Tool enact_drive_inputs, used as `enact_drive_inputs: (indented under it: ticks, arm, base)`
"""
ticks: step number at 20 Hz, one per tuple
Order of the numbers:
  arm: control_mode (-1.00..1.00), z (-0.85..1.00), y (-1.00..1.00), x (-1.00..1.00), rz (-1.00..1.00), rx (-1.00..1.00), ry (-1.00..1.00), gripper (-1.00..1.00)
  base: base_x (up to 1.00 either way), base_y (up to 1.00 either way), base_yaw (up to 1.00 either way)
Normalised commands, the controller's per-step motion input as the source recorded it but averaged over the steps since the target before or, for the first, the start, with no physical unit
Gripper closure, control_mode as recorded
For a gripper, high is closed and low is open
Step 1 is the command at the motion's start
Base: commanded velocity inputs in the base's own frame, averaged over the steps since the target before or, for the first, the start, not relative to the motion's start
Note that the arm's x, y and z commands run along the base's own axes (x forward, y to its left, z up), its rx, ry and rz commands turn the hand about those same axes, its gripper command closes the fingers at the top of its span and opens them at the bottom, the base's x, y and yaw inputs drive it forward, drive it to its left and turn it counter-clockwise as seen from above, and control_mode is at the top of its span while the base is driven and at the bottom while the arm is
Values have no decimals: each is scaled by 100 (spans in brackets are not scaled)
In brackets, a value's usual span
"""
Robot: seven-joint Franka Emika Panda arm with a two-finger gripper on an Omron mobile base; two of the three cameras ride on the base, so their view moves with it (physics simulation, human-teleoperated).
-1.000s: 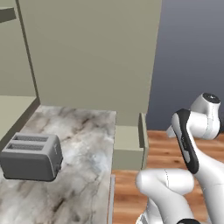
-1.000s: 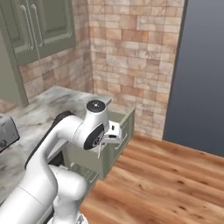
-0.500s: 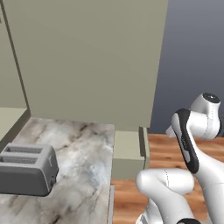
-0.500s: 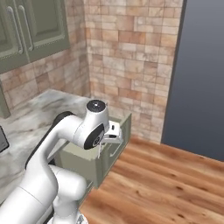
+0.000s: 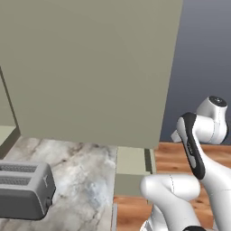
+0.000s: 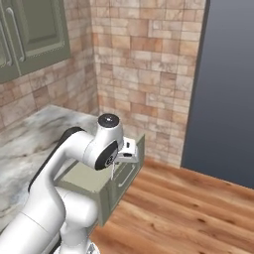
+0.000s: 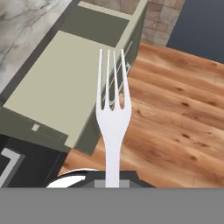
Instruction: Organize the utensils by type. Pick up the wooden spoons from the counter and place them in the open cabinet. Then pick up the metallic utensils from the counter and place them in the open drawer.
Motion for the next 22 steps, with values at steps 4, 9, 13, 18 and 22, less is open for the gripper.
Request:
enact_drive_inputs:
  ticks: [4,9,13,18,22]
  arm:
    - [100,0,0,0,0,0,0,100]
    - [100,0,0,0,0,0,0,100]
    - [100,0,0,0,0,0,0,100]
    - [100,0,0,0,0,0,0,100]
    - [100,0,0,0,0,0,0,100]
  base:
    - [34,0,0]
    - [11,4,0]
    - [0,0,0]
    - [0,0,0]
    - [0,0,0]
